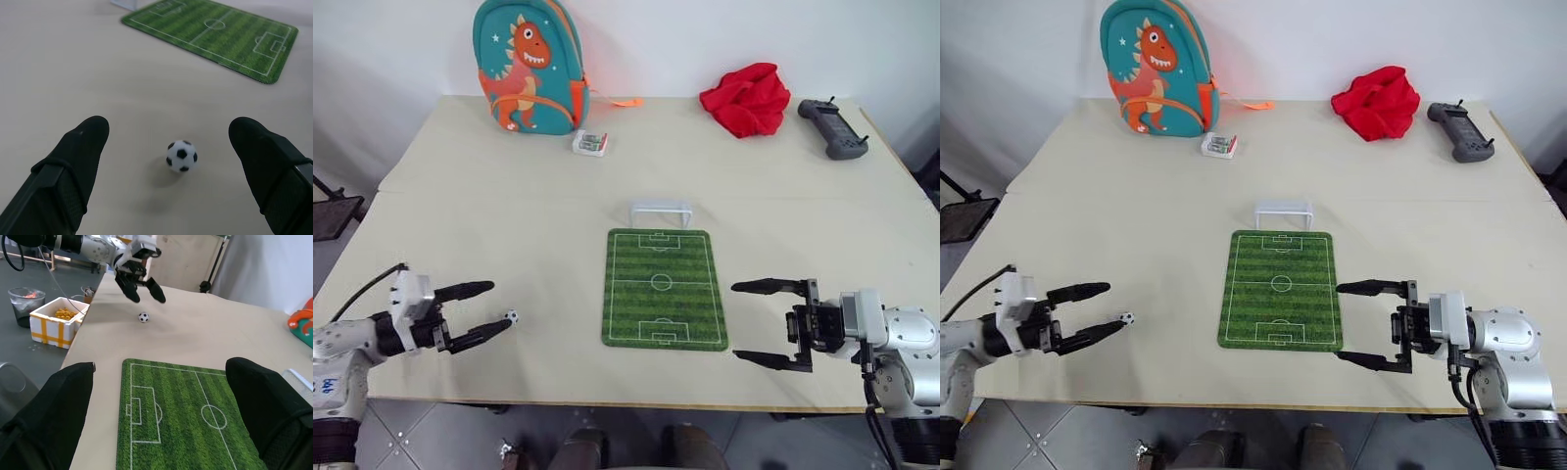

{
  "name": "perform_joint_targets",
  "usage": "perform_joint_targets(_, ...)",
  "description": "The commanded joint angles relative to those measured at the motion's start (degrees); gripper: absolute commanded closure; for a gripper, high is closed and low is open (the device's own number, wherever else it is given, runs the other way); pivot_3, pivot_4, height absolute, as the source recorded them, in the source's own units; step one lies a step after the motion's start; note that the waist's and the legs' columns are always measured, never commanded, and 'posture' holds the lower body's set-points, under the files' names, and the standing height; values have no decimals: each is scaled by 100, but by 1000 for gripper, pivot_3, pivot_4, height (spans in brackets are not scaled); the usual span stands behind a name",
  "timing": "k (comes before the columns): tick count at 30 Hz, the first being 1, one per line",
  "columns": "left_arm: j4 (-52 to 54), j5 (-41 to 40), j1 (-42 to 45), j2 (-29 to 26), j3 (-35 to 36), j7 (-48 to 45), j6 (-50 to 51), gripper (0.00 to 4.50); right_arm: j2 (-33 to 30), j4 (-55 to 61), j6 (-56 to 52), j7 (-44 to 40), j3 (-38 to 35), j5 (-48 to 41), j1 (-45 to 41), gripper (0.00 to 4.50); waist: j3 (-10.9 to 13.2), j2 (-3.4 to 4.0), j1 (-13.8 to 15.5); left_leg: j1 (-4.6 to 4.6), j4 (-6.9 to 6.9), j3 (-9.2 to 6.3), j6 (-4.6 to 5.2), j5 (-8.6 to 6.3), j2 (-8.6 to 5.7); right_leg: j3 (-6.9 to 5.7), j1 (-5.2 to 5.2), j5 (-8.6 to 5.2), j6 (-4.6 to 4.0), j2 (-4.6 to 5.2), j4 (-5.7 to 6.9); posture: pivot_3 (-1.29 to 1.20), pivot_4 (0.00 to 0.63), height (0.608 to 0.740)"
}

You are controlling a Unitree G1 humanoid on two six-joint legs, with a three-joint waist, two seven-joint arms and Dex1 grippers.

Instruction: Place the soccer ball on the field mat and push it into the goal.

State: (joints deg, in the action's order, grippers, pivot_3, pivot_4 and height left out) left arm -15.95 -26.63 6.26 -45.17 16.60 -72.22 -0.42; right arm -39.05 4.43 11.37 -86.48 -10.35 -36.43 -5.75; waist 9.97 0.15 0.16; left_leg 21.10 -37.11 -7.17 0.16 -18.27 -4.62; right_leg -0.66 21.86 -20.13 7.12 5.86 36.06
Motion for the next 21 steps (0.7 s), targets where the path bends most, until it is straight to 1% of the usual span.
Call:
perform_joint_targets(1,-414,283,238,180,-266,-7,-315,21,3,226,120,52,-94,0,157,0,-1,1,-2,0,-2,1,0,0,0,0,0,0,0,-1,1,0,150,740)
perform_joint_targets(2,-517,325,315,217,-308,2,-367,21,15,242,127,88,-97,7,181,0,0,1,-7,0,-5,2,0,0,0,1,0,0,0,-2,1,0,150,740)
perform_joint_targets(5,-731,449,437,273,-415,-21,-561,605,32,284,158,188,-113,39,225,0,0,0,-22,2,-11,3,0,0,0,3,1,0,0,-3,5,0,150,740)
perform_joint_targets(12,-818,623,470,238,-550,-160,-828,2822,-62,20,320,302,-268,135,112,0,0,0,-12,1,-16,3,0,0,0,6,2,0,0,-3,13,0,150,740)
perform_joint_targets(15,-615,511,597,330,-532,-119,-788,3600,-86,-62,361,320,-349,147,112,0,0,0,-11,1,-16,3,0,0,1,6,2,0,0,-3,14,0,150,740)
perform_joint_targets(18,-110,366,748,409,-625,-68,-466,3635,-134,-158,410,329,-454,152,127,0,0,0,24,3,-21,2,0,0,0,5,2,0,0,-2,17,0,150,740)
perform_joint_targets(20,382,300,955,501,-781,22,-171,3635,-177,-231,432,389,-560,167,147,0,0,0,56,5,-24,3,0,0,-3,7,1,1,1,0,17,0,150,740)
perform_joint_targets(21,730,390,1135,541,-998,155,122,3635,-265,-298,416,352,-647,157,199,0,0,0,78,6,-26,3,1,0,-4,7,1,1,2,2,18,0,150,740)
